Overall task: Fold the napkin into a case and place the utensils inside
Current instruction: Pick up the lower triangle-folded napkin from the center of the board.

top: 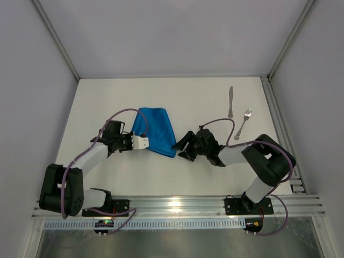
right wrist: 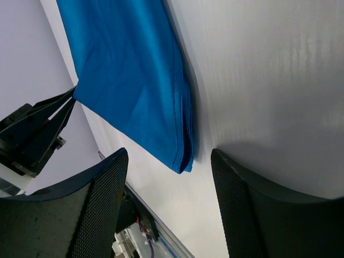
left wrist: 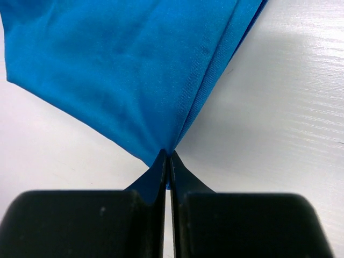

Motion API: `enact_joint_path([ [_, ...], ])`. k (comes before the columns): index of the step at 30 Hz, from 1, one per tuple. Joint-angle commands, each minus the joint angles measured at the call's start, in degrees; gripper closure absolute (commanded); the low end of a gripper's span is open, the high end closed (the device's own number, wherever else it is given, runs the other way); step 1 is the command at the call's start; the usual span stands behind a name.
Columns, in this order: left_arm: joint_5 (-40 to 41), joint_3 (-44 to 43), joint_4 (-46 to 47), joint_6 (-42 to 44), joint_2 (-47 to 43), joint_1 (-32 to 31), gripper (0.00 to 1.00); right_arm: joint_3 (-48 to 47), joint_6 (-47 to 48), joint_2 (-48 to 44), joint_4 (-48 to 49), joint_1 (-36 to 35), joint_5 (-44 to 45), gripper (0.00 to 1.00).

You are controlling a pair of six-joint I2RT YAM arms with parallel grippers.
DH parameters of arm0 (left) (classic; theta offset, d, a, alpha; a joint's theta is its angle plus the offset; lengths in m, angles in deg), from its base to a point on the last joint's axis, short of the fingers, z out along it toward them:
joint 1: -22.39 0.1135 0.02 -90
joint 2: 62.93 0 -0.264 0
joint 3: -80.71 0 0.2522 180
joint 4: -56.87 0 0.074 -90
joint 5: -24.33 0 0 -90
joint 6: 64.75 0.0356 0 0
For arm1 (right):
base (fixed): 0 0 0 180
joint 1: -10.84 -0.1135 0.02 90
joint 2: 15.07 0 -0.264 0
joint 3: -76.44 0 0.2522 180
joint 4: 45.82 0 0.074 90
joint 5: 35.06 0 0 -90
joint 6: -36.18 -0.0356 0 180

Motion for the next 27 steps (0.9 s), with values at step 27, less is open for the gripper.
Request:
enact_joint_path([
  [27,0.17,-0.97,-1.34,-2.3,-1.42,0.02,1.0,-2.86,1.35,15.08,10.67,-2.28,0.25,0.46],
])
